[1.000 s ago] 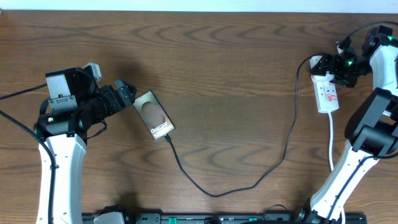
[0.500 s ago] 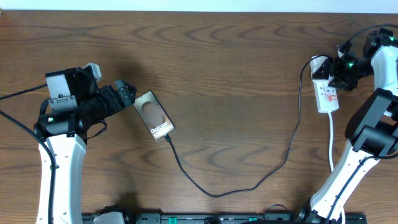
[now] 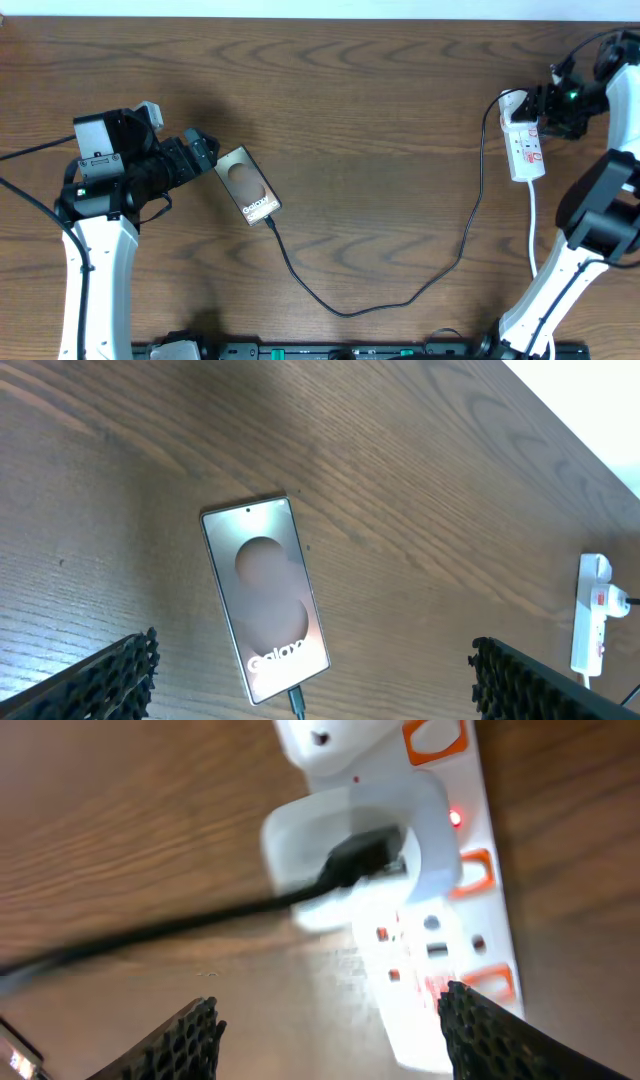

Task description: Plug charger to phone and switch on socket

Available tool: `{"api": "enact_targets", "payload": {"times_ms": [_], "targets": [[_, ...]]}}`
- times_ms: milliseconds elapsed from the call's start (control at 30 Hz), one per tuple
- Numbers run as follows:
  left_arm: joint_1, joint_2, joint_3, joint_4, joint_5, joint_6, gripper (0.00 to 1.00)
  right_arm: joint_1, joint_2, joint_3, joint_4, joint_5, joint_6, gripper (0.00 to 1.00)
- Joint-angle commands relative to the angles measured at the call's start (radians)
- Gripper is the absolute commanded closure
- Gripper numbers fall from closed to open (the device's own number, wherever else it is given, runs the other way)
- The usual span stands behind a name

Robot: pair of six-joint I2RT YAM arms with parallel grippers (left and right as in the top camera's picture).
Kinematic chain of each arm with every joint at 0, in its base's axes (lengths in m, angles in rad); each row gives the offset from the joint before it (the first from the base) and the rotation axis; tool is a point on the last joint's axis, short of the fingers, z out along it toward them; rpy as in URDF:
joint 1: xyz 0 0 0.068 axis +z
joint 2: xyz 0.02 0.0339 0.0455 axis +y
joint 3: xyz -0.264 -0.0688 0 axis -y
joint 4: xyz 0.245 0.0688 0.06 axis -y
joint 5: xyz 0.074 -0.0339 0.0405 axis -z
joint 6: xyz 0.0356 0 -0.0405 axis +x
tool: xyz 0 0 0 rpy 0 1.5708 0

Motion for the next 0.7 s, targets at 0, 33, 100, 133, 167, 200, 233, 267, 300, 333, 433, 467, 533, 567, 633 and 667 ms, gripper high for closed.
{"api": "enact_targets", "payload": {"times_ms": [0,33,100,133,167,200,233,267,300,333,433,467,533,567,633,667], "targets": [[-0.002,0.004,0.000,-0.003,-0.009,0.014,0.02,0.001,-0.142,0.021,-0.024,0.000,0.012,0.31],[-0.002,0.004,0.000,-0.003,-0.009,0.013,0.02,0.001,-0.159,0.021,-0.028,0.003,0.018,0.31],[-0.002,0.004,0.000,-0.003,-0.009,0.013,0.02,0.002,-0.216,0.021,-0.040,0.042,0.064,0.31],[-0.002,0.004,0.000,-0.003,-0.009,0.013,0.02,0.002,-0.243,0.021,-0.045,0.069,0.097,0.26],[-0.002,0.004,0.000,-0.003,-0.009,0.013,0.02,0.002,-0.276,0.021,-0.054,0.102,0.140,0.06],[-0.002,0.004,0.000,-0.003,-0.009,0.013,0.02,0.002,-0.301,0.021,-0.064,0.120,0.174,0.01],[-0.002,0.004,0.000,-0.003,-0.009,0.013,0.02,0.002,-0.330,0.021,-0.078,0.132,0.211,0.01],[-0.002,0.004,0.000,-0.003,-0.009,0.013,0.02,0.002,-0.354,0.021,-0.091,0.133,0.234,0.01],[-0.002,0.004,0.000,-0.004,-0.009,0.014,0.02,0.002,-0.380,0.021,-0.108,0.133,0.257,0.01],[-0.002,0.004,0.000,-0.006,-0.009,0.013,0.02,0.002,-0.405,0.021,-0.127,0.130,0.277,0.01],[-0.002,0.004,0.000,-0.015,-0.009,0.014,0.02,0.002,-0.466,0.021,-0.177,0.123,0.299,0.01],[-0.002,0.004,0.000,-0.021,-0.009,0.014,0.02,0.002,-0.492,0.021,-0.199,0.122,0.299,0.01],[-0.002,0.004,0.000,-0.021,-0.010,0.014,0.02,0.002,-0.515,0.021,-0.218,0.122,0.299,0.01],[-0.002,0.004,0.000,-0.022,-0.009,0.014,0.02,0.002,-0.526,0.021,-0.232,0.122,0.299,0.01],[-0.002,0.004,0.000,-0.022,-0.009,0.013,0.02,0.002,-0.540,0.021,-0.256,0.126,0.298,0.01],[-0.002,0.004,0.000,-0.022,-0.010,0.014,0.02,0.002,-0.542,0.021,-0.259,0.126,0.298,0.01]]}}
